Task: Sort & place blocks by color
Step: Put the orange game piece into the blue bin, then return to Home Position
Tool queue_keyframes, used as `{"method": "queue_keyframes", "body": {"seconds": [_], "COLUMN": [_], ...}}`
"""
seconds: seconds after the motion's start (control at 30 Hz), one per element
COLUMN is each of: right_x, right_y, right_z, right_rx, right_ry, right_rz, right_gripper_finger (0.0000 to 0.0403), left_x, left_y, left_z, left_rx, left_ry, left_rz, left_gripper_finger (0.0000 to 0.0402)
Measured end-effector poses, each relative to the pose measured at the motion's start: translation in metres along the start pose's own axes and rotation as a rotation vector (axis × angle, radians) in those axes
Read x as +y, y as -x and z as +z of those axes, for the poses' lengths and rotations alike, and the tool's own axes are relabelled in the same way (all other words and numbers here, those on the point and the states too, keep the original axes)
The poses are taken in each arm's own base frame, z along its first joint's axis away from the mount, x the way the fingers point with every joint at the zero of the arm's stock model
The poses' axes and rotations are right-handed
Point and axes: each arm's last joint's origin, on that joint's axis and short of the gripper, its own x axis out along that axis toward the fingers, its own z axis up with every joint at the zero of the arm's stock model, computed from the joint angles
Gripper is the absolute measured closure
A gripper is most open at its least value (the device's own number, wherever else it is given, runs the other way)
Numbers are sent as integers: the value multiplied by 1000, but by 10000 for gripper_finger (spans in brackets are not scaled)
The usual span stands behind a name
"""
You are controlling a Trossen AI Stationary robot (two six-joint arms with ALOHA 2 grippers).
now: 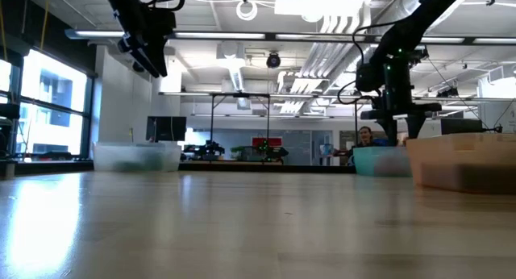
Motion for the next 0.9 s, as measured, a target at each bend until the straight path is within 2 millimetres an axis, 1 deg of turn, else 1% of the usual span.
{"method": "queue_keyframes", "body": {"seconds": [0.07, 0.13, 0.23, 0.33, 0.43, 0.53, 0.63, 0.73, 0.9], "right_x": [1, 1, 2, 7, 17, 29, 42, 51, 61], "right_y": [0, 0, 0, 5, 21, 40, 62, 83, 114], "right_z": [-1, -1, -1, -2, -6, -15, -25, -34, -47], "right_rx": [3, 5, 20, 29, -16, -93, -197, -304, -451], "right_ry": [-9, -23, -47, -49, -14, 57, 122, 161, 215], "right_rz": [-4, 0, 36, 91, 142, 192, 269, 356, 501], "right_gripper_finger": [189, 179, 175, 173, 173, 173, 172, 172, 172], "left_x": [0, 0, -1, -4, -4, -5, -6, -7, -11], "left_y": [0, 0, 0, 2, 11, 19, 25, 27, 26], "left_z": [0, 0, 0, 0, 0, -9, -24, -40, -66], "left_rx": [0, 0, 0, -12, -92, -188, -274, -352, -481], "left_ry": [0, 0, 0, 0, 15, 46, 43, 81, 126], "left_rz": [-2, -6, -45, -139, -218, -273, -309, -327, -410], "left_gripper_finger": [188, 188, 188, 188, 188, 188, 188, 188, 188]}}
